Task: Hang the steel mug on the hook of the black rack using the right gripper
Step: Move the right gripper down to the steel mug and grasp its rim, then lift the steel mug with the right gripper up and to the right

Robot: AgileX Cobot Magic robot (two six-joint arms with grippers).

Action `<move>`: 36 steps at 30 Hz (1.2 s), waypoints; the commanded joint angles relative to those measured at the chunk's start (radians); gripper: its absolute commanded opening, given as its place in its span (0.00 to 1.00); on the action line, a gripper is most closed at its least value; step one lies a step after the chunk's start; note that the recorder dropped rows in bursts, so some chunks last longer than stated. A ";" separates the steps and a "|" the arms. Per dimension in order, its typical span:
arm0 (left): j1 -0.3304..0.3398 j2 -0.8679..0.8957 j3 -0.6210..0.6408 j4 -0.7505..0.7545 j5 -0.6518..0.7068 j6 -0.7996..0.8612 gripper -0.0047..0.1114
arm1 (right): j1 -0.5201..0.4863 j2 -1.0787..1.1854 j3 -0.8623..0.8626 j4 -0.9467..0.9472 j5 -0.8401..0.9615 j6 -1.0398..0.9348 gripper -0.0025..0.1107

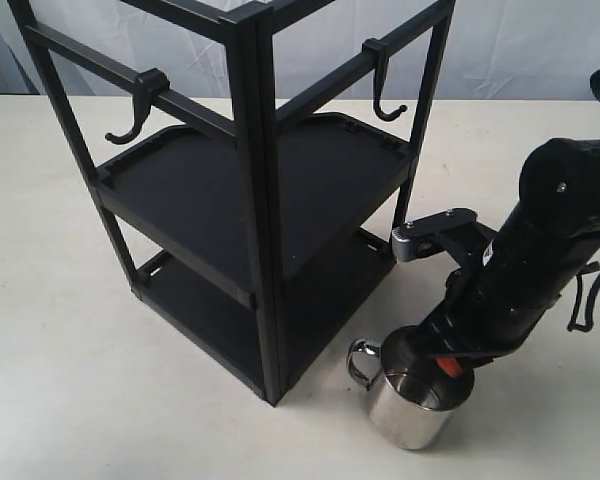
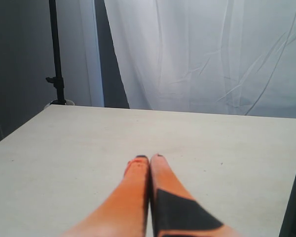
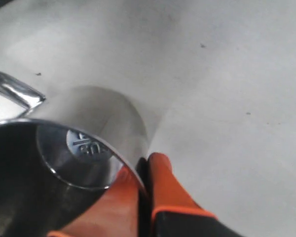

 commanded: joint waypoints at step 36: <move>-0.009 -0.005 0.000 -0.007 -0.005 -0.002 0.05 | -0.120 -0.955 0.392 -0.075 -0.835 -0.021 0.01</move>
